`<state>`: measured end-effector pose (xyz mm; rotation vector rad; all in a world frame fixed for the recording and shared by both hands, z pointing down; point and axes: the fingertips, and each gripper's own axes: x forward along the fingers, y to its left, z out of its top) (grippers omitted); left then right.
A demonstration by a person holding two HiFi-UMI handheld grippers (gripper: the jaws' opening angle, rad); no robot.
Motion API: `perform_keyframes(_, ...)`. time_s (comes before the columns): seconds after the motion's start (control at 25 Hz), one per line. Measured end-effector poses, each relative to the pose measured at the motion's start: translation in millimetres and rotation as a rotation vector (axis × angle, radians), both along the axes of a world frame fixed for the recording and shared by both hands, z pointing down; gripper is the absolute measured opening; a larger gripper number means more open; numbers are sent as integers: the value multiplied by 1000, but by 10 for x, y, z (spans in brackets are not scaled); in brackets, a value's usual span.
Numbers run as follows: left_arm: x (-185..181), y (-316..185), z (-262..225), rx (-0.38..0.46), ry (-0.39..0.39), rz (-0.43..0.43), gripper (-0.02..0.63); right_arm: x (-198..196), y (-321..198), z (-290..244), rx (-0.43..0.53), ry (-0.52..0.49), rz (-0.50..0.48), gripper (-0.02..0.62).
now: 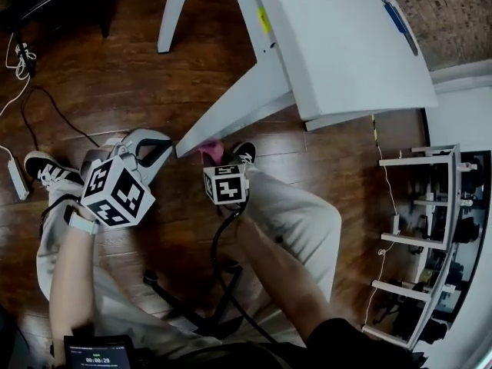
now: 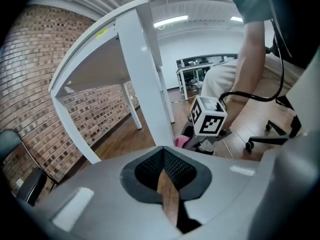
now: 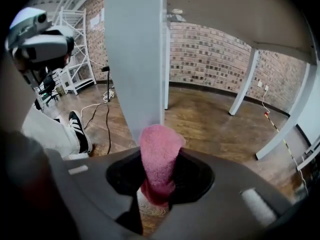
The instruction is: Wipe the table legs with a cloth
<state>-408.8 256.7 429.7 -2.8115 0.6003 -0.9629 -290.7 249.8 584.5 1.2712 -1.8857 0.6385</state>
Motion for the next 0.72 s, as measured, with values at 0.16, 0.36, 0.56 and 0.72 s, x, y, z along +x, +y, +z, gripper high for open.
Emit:
perform_keyframes(0.16, 99, 141, 47, -2, 33, -42, 2, -36, -1, -435, 56, -20, -67, 107)
perform_keyframes(0.36, 273, 408, 136, -33, 74, -78, 2, -138, 34, -1080, 147, -50, -135, 107)
perform_keyframes(0.56, 337, 642, -2, -43, 71, -63, 2, -185, 25, -1798, 256, -111, -159, 107)
perform_keyframes(0.72, 249, 727, -375, -31, 144, -112, 2, -184, 45, -2361, 339, -150, -167, 107)
